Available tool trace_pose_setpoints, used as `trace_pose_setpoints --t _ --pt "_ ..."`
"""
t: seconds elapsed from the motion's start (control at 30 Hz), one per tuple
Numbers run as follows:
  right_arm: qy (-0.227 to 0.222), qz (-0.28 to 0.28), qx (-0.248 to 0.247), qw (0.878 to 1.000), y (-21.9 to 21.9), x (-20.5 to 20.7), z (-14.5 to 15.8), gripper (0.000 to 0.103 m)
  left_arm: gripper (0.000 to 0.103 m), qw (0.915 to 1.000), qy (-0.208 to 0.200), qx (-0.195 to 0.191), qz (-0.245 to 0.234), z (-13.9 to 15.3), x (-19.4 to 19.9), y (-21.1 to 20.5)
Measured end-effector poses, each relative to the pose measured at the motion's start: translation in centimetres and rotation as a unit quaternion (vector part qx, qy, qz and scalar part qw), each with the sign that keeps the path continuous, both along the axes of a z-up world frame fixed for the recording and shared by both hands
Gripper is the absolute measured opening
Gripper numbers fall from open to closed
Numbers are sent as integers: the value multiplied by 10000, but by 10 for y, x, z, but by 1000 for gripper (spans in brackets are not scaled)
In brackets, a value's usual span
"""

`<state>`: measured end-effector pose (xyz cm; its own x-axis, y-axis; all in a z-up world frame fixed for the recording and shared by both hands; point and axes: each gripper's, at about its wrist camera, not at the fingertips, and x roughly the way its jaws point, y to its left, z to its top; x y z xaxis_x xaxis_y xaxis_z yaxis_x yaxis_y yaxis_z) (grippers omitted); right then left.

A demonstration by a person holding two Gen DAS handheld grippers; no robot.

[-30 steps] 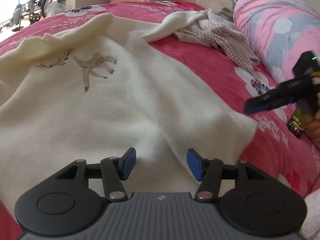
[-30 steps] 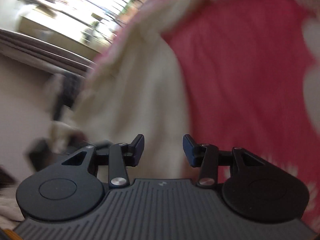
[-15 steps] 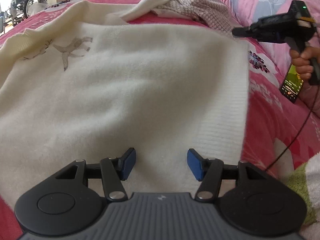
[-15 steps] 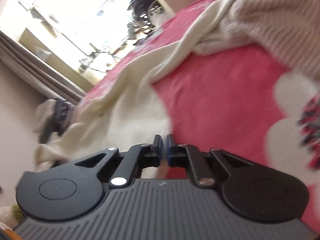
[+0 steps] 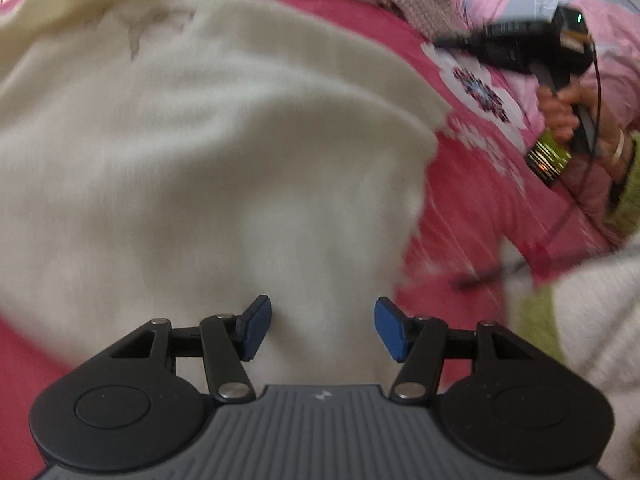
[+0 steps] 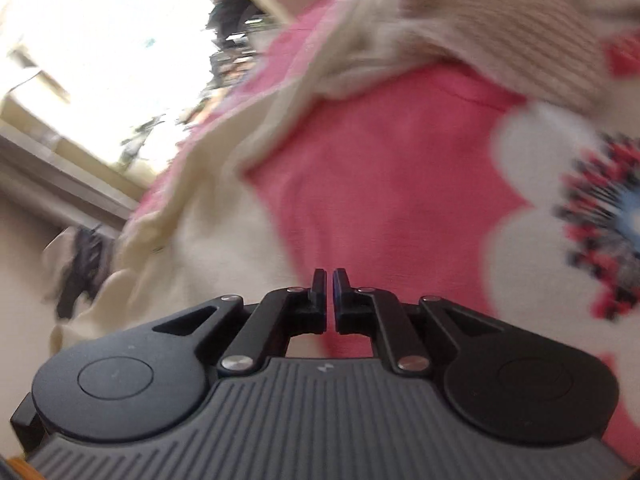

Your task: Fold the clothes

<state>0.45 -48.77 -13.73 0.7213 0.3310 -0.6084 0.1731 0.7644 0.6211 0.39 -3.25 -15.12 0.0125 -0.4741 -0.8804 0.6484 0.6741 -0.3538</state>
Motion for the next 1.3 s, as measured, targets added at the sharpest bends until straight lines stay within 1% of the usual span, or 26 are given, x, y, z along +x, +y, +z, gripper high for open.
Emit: trace_pose_setpoints --t 0.03,0.1,0.17,0.2,0.23,0.33,0.47,0.53,0.57,0.6,0.63,0.67,0.7,0.77,0.83,0.87,0.9,0.93,0.97,1.0,1.1,1.13,1.17,1.23,1.27,1.3 --pt "-210 320 -83 9992 14 3 9 5 59 9999 105 -5 79 0 -7 8" --pt "-550 1035 -255 9928 45 10 25 11 59 9991 285 -39 310 -1 -17 24" --pt "-764 1909 -491 9774 87 19 34 28 59 9972 405 -119 615 0 -23 40" --pt "-849 2373 -619 9657 110 23 37 31 59 9958 453 -169 783 1 -25 49" --pt "-913 2855 -782 9508 135 27 39 32 59 9939 468 -214 975 1 -26 58" --pt "-1036 4181 -1359 8922 214 25 32 32 59 9849 403 -331 1651 1 -22 83" --pt "-1074 5367 -1623 8210 292 8 12 33 58 9656 343 -617 2502 -2 -8 114" --pt "-1119 5776 -1955 7846 316 -12 2 33 58 9535 314 -806 2888 -5 0 129" --pt "-1142 5930 -2098 7690 325 -22 -1 33 57 9474 314 -896 3058 -6 4 136" --pt "-1154 6062 -2205 7554 333 -31 -5 34 57 9417 337 -977 3201 -9 8 142" --pt "-1147 6166 -2262 7453 338 -39 -9 35 56 9358 360 -1058 3343 -11 12 148" --pt "-1138 6243 -2331 7368 343 -46 -13 39 55 9308 380 -1129 3455 -13 16 154" --pt "-1124 6262 -2425 7325 347 -53 -18 41 54 9277 394 -1182 3520 -15 19 157" --pt "-1189 6250 -2749 7209 354 -66 -26 48 54 9236 428 -1260 3596 -18 24 163" --pt "-1319 6230 -3095 7062 357 -79 -31 48 54 9209 455 -1333 3635 -19 27 166" --pt "-1371 6199 -3244 7012 358 -83 -32 45 54 9196 466 -1370 3653 -19 27 167" --pt "-1396 6141 -3368 7000 357 -84 -31 43 54 9184 476 -1404 3669 -19 28 168" --pt "-1381 6046 -3443 7048 356 -82 -30 30 54 9173 486 -1430 3685 -19 28 170" --pt "-1308 5897 -3444 7187 353 -74 -28 11 54 9159 496 -1455 3707 -19 28 171" --pt "-1216 5736 -3373 7365 348 -65 -25 10 54 9143 502 -1478 3737 -19 29 172" --pt "-865 5242 -2726 8021 320 -39 -18 10 56 9080 546 -1567 3848 -22 33 175" --pt "-749 5099 -2459 8209 312 -32 -18 10 58 9054 598 -1599 3888 -24 36 174" --pt "-665 4992 -2222 8348 304 -28 -19 10 58 9029 655 -1619 3928 -26 39 174" --pt "-598 4849 -1877 8521 294 -24 -23 10 58 8980 754 -1656 4007 -31 44 172" --pt "-588 4818 -1768 8562 291 -23 -25 12 58 8959 774 -1669 4043 -33 47 169" --pt "-613 4851 -1755 8545 293 -24 -28 12 58 8942 785 -1678 4074 -34 50 167"
